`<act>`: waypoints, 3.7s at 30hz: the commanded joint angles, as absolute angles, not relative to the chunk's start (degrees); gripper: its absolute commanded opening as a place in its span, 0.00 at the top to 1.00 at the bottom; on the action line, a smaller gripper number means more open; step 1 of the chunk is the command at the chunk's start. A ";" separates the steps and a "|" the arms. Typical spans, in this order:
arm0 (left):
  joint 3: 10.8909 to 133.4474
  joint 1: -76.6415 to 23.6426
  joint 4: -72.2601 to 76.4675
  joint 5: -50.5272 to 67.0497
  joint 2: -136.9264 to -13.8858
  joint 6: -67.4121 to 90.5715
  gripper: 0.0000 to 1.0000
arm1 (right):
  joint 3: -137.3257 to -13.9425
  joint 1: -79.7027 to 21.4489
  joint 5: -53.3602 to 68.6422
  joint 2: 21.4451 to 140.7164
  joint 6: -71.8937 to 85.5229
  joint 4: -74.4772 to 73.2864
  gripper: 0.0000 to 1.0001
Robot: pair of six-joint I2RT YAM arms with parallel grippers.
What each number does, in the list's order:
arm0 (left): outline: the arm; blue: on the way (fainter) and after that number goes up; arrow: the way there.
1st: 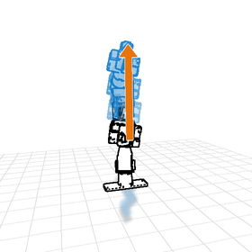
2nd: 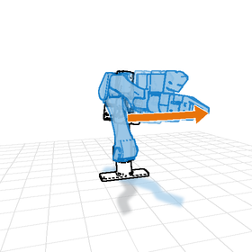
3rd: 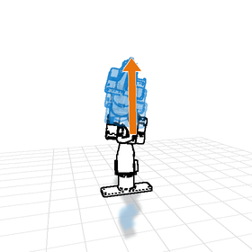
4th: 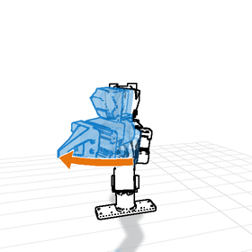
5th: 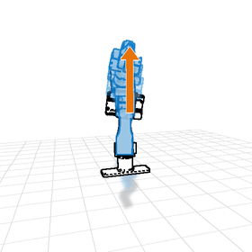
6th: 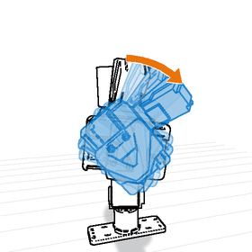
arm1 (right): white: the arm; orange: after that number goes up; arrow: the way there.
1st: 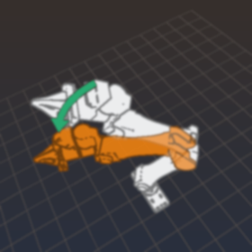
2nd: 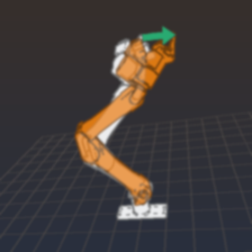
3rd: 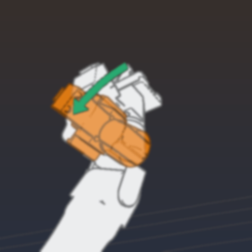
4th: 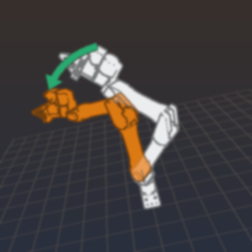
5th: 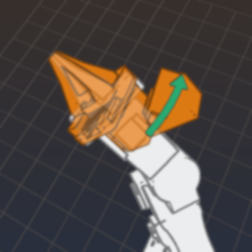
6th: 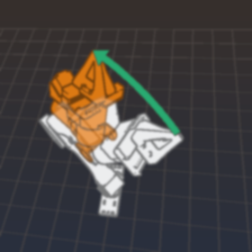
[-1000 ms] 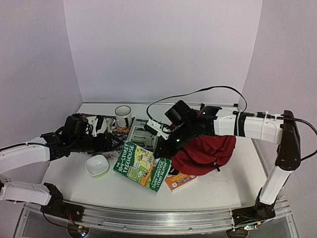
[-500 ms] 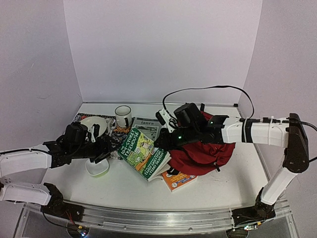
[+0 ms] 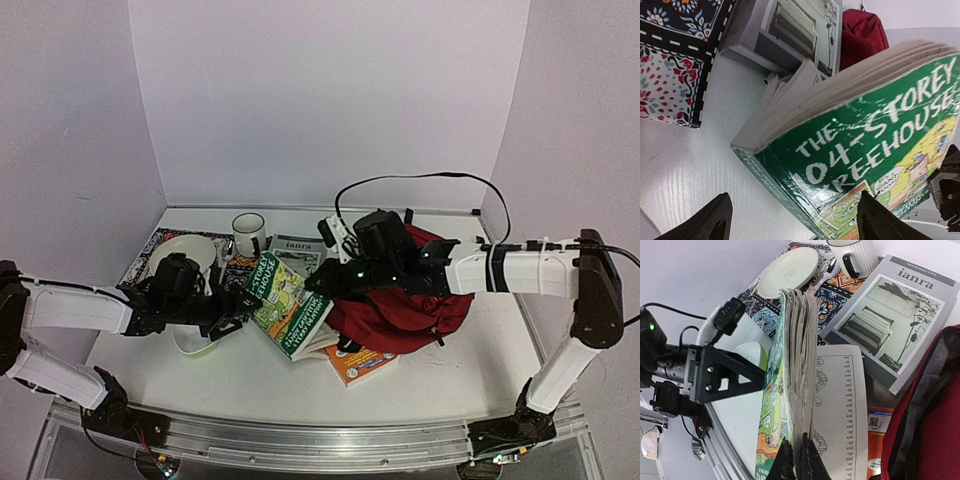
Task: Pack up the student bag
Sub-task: Pass from the right arm to the left, then pass from the left arm to the right
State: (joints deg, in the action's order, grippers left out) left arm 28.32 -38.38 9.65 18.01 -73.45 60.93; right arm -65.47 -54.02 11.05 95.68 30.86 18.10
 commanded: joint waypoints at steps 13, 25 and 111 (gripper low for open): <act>25.50 -40.43 34.43 19.81 -73.29 67.77 0.35 | -61.67 -53.89 11.73 95.91 36.04 28.27 1.00; 22.13 -41.57 43.78 14.68 -68.83 69.30 0.48 | -57.05 -54.92 12.99 97.11 41.54 32.20 1.00; 63.71 -35.53 -4.04 59.76 -84.20 16.60 1.00 | -72.89 -42.64 59.22 92.12 24.23 16.57 0.43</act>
State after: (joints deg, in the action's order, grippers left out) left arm 59.70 -36.63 -3.67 58.14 -84.40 19.35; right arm -69.38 -41.82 54.62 93.47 27.07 17.03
